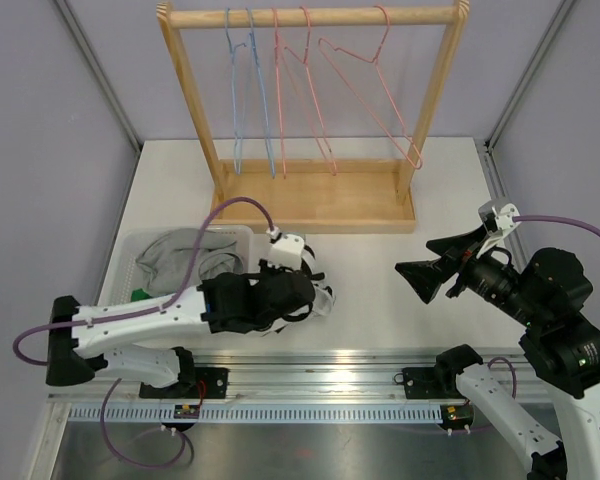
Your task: Remove the tank top from the hanger
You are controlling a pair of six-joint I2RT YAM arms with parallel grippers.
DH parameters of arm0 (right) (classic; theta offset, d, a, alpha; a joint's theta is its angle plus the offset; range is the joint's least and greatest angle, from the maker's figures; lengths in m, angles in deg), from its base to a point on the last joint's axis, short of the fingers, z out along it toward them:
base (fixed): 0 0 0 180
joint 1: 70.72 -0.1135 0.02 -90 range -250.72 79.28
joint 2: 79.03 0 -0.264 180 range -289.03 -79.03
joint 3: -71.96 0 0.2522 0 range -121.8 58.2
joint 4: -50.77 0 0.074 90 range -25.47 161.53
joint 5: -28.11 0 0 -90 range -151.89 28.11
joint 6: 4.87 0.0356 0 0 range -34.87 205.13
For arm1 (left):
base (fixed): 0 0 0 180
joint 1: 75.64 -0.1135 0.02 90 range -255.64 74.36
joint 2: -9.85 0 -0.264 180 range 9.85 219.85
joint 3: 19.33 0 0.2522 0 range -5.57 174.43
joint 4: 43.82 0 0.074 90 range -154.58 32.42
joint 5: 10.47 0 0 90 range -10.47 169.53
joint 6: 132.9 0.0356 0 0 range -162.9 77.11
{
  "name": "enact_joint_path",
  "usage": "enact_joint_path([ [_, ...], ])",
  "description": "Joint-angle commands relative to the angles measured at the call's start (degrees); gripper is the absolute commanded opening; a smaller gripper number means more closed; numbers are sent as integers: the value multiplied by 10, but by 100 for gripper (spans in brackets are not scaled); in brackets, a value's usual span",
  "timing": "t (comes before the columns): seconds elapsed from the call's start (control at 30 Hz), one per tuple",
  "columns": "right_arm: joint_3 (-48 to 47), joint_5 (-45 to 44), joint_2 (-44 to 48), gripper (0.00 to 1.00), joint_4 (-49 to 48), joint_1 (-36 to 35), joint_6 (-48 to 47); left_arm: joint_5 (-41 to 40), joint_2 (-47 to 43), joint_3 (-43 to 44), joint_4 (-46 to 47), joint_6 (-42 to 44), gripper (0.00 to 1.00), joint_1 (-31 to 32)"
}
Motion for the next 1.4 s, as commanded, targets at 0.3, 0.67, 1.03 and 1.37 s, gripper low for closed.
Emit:
enact_joint_path([
  [0.3,-18,23,-11,99,-31,2,2,-180,-153,145,-258,-14,0,-171],
  [0.67,-40,60,-32,99,-61,2,7,0,-185,86,-167,158,0,-534],
  [1.03,-4,122,-53,99,-158,2,43,90,46,9,-131,174,9,-650],
  [1.37,34,161,-35,99,-185,3,53,116,126,-25,-125,156,33,-671],
])
